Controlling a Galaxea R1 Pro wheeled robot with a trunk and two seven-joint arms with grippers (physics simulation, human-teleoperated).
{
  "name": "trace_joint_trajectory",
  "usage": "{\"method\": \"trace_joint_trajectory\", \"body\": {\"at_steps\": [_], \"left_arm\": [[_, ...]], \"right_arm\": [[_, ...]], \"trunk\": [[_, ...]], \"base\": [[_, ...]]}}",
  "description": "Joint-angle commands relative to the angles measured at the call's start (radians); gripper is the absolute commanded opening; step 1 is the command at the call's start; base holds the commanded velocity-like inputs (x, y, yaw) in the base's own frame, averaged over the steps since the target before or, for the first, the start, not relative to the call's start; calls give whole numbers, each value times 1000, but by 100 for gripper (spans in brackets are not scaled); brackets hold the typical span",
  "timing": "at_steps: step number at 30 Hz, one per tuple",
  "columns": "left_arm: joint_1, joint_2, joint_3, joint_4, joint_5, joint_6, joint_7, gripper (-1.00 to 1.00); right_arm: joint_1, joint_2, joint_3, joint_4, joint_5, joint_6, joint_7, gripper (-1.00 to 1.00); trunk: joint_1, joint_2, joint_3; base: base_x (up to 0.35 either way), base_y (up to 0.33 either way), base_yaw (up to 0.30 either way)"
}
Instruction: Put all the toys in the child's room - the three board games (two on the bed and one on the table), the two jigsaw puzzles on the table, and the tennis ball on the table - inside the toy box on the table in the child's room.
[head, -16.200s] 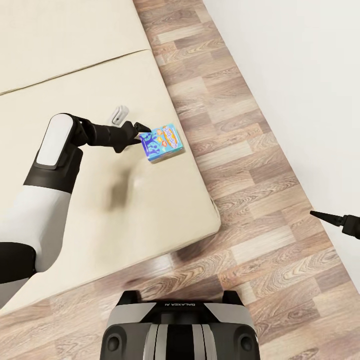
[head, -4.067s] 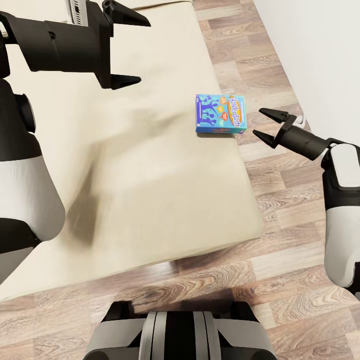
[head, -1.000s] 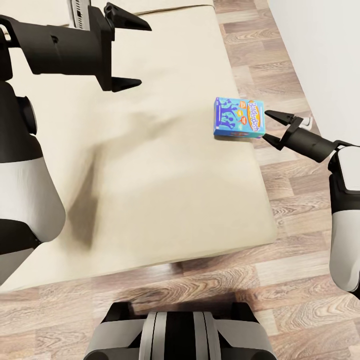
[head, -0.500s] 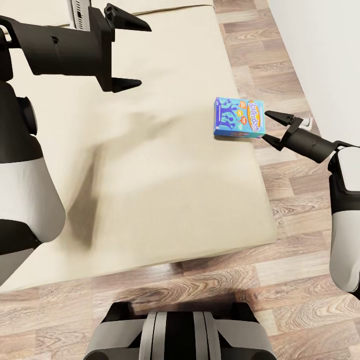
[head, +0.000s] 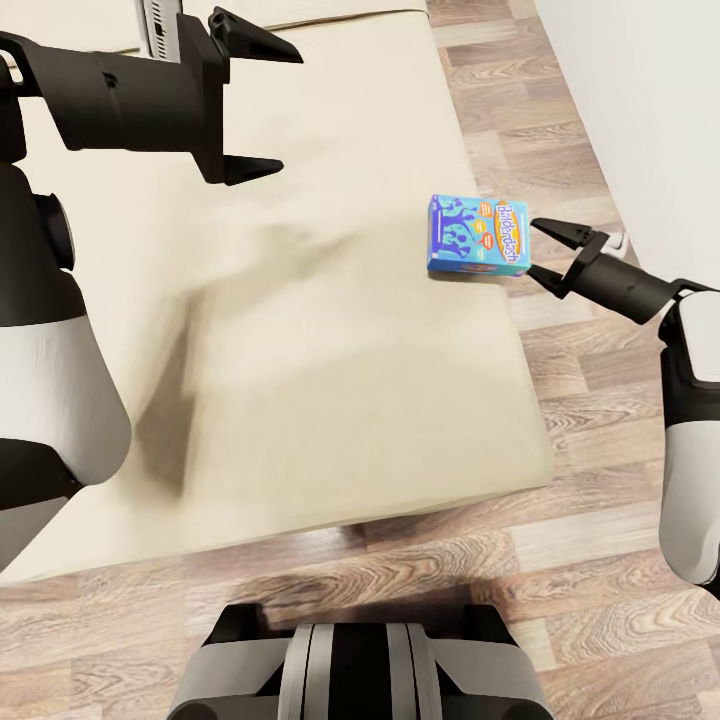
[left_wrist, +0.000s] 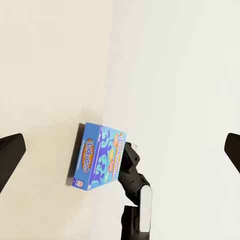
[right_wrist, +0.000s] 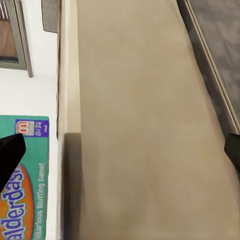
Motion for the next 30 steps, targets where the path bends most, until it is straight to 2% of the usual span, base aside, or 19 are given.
{"method": "trace_joint_trajectory", "body": {"at_steps": [1,30], "left_arm": [[-1,0,0,0,6,7,8,100],[-1,-1,0,1,6,7,8,100]], "right_arm": [[-1,0,-2,0,10,4,10,100],[1,-13,0,-95,9,4,10,100]], "trunk": [[0,0,0],[0,0,0]], "base": [[0,0,0],[0,0,0]]}}
